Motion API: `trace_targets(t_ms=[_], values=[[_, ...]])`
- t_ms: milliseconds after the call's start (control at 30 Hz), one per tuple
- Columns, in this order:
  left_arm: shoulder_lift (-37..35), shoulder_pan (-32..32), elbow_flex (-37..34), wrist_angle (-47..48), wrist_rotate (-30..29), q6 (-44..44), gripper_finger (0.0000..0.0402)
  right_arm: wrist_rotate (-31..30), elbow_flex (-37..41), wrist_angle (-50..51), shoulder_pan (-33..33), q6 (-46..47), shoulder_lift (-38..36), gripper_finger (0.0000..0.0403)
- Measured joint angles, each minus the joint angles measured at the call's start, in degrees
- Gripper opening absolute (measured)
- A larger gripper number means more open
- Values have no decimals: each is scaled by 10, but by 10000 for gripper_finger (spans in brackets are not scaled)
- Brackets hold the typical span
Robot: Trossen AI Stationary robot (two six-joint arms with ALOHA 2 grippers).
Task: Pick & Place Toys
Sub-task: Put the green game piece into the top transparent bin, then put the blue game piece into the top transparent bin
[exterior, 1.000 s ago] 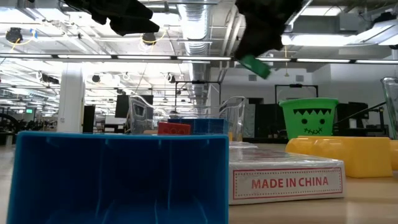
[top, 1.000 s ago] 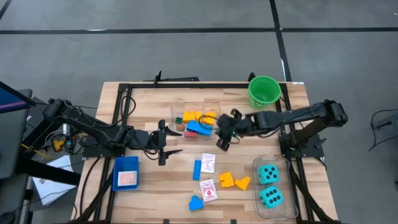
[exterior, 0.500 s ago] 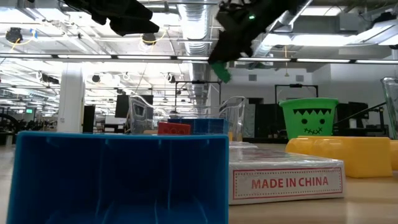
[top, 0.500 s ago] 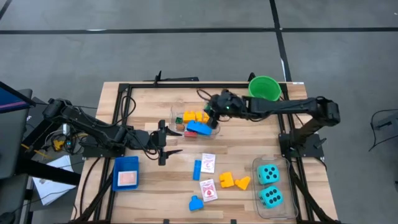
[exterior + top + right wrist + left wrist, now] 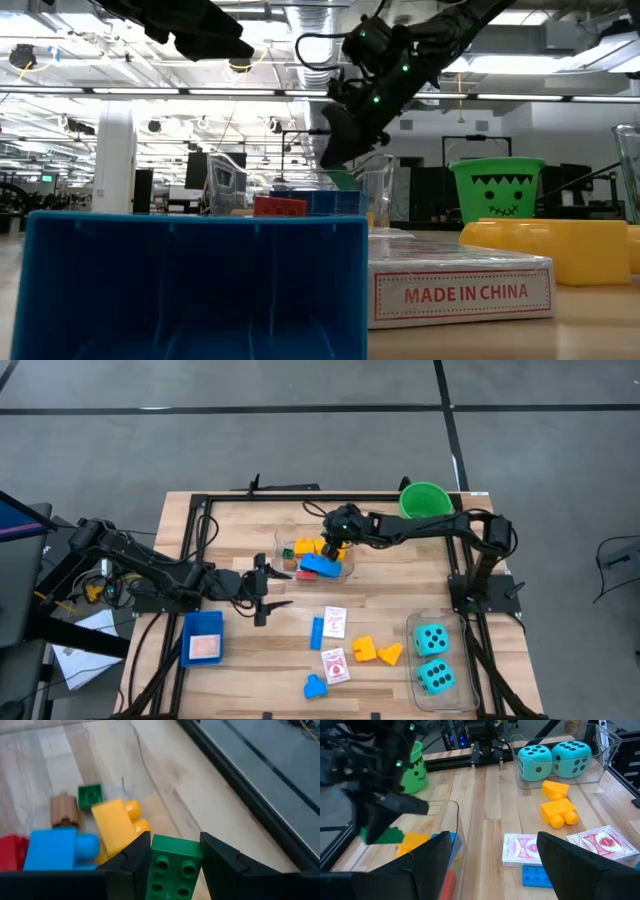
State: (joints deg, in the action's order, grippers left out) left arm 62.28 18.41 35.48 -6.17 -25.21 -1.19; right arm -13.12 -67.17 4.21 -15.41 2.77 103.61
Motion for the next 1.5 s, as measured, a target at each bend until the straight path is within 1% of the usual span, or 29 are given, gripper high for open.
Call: trace_targets(t_ms=[500,1133,1233,1367,1500], values=[[0,0,0,2,0,1,290,-2,0,30,8,5,6,142],[0,0,0,2,0,2,290,-4,0,26,6,9,6,205],[0,0,0,2,0,2,290,-3,0,34,8,18,-4,213],[0,0,0,3,0,2,290,33,0,74,34,49,-33,218],[0,0,0,9,0,2,290,43,0,164,93,78,-66,219]])
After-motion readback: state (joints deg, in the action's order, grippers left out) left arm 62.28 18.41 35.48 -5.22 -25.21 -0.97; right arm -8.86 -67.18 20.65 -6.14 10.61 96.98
